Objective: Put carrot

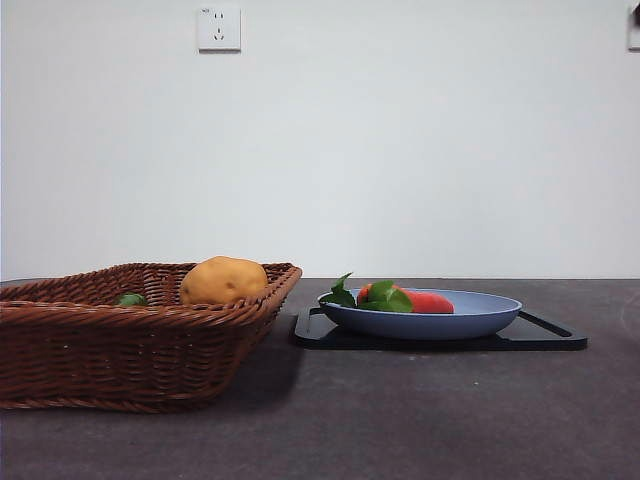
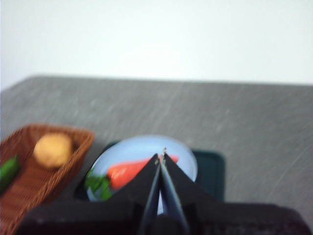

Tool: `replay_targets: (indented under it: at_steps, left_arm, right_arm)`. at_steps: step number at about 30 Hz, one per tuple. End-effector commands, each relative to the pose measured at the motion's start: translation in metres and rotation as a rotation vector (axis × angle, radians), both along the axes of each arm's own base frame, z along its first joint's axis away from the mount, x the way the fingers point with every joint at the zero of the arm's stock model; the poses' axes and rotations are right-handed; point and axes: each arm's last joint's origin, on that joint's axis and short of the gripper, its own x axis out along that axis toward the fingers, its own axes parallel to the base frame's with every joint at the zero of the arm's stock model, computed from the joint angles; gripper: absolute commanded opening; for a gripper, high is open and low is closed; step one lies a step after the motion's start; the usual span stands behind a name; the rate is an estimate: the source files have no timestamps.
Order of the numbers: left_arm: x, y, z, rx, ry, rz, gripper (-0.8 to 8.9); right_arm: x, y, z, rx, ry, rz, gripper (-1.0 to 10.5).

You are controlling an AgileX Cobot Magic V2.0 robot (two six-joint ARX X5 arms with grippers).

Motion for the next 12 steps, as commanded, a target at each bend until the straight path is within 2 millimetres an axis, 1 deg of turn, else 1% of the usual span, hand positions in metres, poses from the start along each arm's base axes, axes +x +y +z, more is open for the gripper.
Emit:
replay_targets:
  at_steps: [1,6,12]
  left_arm:
    - [0.001,0.0,-0.003,0.001,0.0,0.002,0.08]
    - [0.001,0.0,-0.003,0.001,0.0,0.002,0.08]
    - [0.001,0.0,-0.003,0.001,0.0,0.002,0.08]
  right_arm:
    - [0.0,-0.009,0.0,0.007,-0.026,0.006,0.0]
    - [0.002,-0.028,-0.018,0.021,-0.019,-0.023,0.0]
    - [0.002,-0.044,-0.056,0.019,0.014,-0.123,0.0]
